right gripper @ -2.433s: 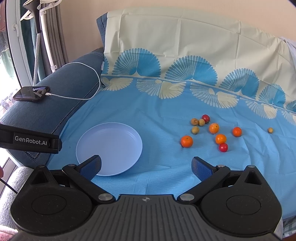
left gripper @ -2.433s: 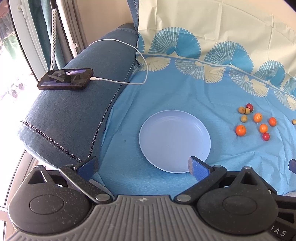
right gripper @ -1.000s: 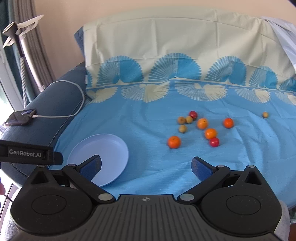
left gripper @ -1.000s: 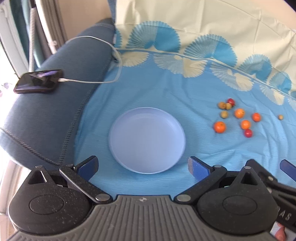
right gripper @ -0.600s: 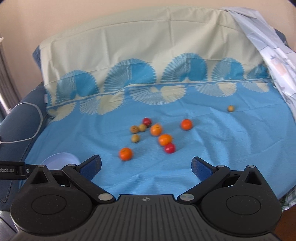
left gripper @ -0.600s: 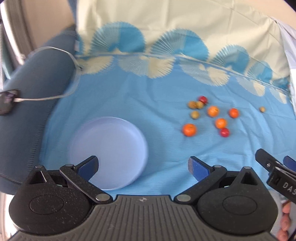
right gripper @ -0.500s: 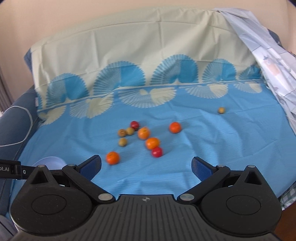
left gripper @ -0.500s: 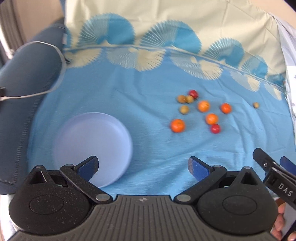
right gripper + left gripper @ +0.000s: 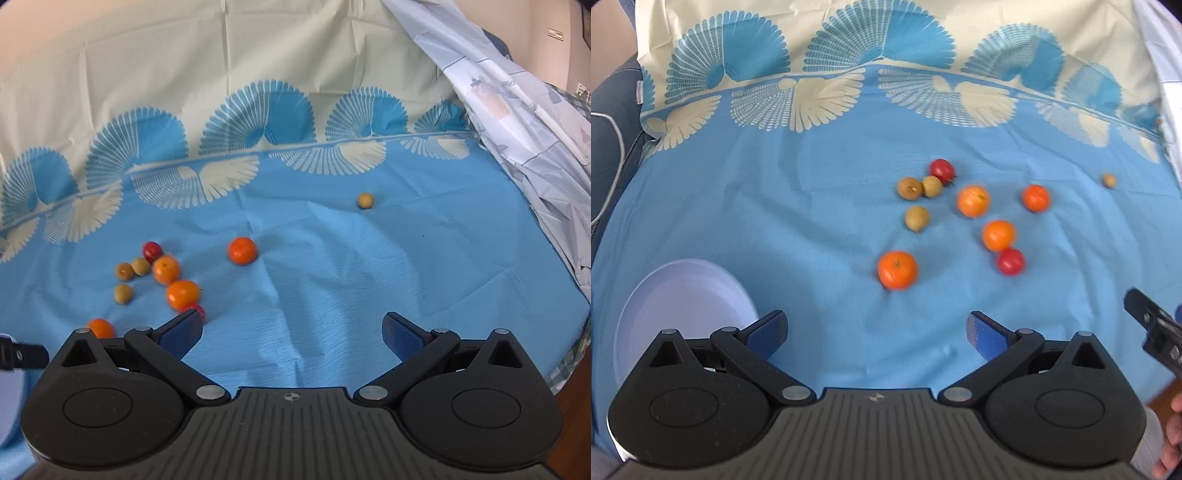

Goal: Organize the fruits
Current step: 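Grasp a mandarin with the left tool while the right tool grasps a red tomato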

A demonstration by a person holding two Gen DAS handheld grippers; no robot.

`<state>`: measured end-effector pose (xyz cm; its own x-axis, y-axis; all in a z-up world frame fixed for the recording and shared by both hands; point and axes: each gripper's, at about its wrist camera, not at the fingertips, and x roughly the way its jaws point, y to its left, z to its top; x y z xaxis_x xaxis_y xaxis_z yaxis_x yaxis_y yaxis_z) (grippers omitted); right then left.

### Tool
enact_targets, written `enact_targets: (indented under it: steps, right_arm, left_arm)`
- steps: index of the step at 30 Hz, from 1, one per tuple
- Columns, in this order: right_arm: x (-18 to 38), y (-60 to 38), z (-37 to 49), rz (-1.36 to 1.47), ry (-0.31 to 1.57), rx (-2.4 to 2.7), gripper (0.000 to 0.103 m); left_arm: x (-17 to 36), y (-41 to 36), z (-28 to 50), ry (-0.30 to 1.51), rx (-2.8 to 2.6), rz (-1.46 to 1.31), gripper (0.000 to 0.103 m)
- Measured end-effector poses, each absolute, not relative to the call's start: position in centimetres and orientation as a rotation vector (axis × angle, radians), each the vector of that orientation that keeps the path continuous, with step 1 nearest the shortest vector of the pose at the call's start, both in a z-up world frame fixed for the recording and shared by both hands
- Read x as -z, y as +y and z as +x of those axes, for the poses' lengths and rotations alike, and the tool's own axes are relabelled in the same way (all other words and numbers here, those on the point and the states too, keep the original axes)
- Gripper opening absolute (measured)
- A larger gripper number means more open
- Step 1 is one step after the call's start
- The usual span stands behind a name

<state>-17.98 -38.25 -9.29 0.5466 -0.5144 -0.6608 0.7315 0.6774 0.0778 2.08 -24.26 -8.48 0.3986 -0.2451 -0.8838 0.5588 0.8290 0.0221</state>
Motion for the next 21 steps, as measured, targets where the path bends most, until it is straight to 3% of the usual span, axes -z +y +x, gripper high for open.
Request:
enact_targets:
  steps: [13,16,19,20,21]
  right_arm:
    - [17.3,-39.4,-5.6,0.203,0.754,0.498,0.102]
    - [19.3,-39.7,-4.1,0.175,0.819,0.485,0.102]
    - [19.9,-39.3,-4.9,0.156,0.752,0.482,0.102]
    - [20.0,-39.1,-5.0,0.147,0.755,0.484,0.101]
    - [20.0,-39.0,-5.0,0.142,0.753,0.484,0.096]
  left_arm:
    - [17.4,-29.2,8.5,1.084,0.48,0.504,0.103]
    - [17.8,-28.4,9.0,1.096,0.502,0.466,0.103]
    - [17.9,-28.3,9.0,1.094,0.499,0.461,0.103]
    - [17.8,-28.3,8.9,1.089,0.506,0.459,0.097]
    - [17.4,-28.3,8.5,1.085,0.538,0.441,0.075]
